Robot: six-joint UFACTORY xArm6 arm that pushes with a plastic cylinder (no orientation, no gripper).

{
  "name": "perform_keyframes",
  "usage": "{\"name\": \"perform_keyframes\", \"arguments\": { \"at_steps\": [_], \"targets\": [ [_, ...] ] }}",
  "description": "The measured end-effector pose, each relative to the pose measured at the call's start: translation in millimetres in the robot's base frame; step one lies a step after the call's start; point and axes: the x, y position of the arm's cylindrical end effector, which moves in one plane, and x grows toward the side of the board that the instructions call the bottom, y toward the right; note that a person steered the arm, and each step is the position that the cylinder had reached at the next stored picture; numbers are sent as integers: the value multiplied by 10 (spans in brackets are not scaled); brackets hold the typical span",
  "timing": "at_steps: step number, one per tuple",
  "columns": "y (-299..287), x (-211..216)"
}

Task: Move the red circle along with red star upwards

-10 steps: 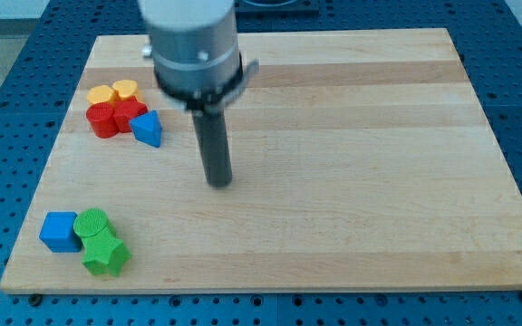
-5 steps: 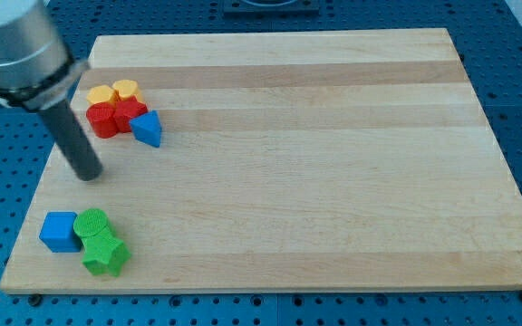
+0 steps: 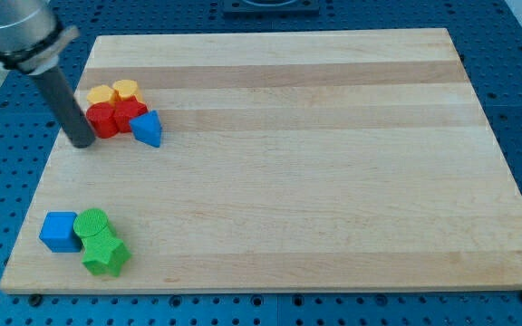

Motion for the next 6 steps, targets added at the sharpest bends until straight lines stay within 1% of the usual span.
{"name": "perform_keyframes", "arguments": {
  "at_steps": [1, 3, 4, 5, 6],
  "targets": [
    [109, 0],
    [-219, -18],
    [-121, -289],
    [25, -290],
    [380, -291]
  ]
}}
